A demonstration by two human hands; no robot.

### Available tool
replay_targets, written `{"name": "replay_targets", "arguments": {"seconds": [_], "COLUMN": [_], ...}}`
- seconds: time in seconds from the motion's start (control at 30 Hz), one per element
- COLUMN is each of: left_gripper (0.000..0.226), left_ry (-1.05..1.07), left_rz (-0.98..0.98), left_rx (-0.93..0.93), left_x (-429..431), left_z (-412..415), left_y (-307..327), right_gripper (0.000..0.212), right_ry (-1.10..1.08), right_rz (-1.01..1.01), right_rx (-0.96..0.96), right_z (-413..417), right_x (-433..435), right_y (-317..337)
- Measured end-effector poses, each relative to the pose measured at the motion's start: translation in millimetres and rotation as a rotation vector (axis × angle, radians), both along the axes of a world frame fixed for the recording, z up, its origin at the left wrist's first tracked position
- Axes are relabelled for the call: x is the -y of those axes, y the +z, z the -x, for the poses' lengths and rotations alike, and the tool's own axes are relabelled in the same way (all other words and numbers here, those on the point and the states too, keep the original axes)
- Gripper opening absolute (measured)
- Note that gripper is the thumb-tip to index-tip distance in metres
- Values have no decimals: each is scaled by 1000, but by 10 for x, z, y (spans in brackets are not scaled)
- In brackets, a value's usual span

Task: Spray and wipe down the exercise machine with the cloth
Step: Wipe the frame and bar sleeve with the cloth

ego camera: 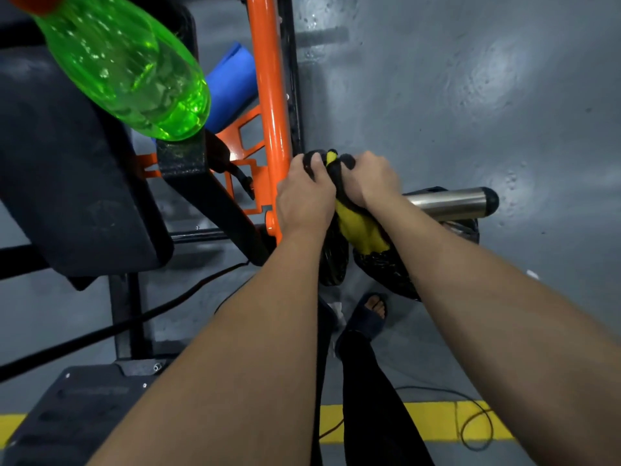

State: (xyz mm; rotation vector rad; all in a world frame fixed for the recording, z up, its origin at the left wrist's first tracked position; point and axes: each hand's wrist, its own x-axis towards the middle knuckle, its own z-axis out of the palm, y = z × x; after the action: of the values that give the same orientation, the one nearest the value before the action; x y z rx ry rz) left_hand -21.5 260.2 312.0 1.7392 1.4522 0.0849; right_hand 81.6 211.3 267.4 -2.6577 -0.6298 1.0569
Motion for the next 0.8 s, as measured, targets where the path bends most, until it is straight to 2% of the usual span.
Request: {"name": "replay_targets", "arguments": {"seconds": [0.13,0.23,0.37,0.47,0.53,0.6,0.7,0.8], "left_gripper": [37,42,43,42,40,39,41,42], "left_ry": [-21,-31,-39,-22,-20,-13,-15,2], "left_rz": [28,33,14,25,27,20,2,15], "left_rx": [-46,-83,-119,-119,-120,-109,-104,-101], "left_x": [6,6,29,33,27,20,30,31], "left_z": [-6,-22,-36,-32,-38,-43,-37,-46], "left_y": [59,92,140,139,124,129,136,145], "right_gripper": [32,36,34,32,33,45,79,78], "right_ry": [183,255,58,19,10,70,174,172], "right_rz": [-145,-116,-92,-96,-176,-293,-406,-392], "right_rx": [90,107,44,70,45,25,29,175], "right_z": [251,116,-106,-85,-15,138,387,511], "right_x": [305,259,-32,-129,-17,200,494,468], "right_y": [126,102,-118,-197,-145,-77,50,14]}}
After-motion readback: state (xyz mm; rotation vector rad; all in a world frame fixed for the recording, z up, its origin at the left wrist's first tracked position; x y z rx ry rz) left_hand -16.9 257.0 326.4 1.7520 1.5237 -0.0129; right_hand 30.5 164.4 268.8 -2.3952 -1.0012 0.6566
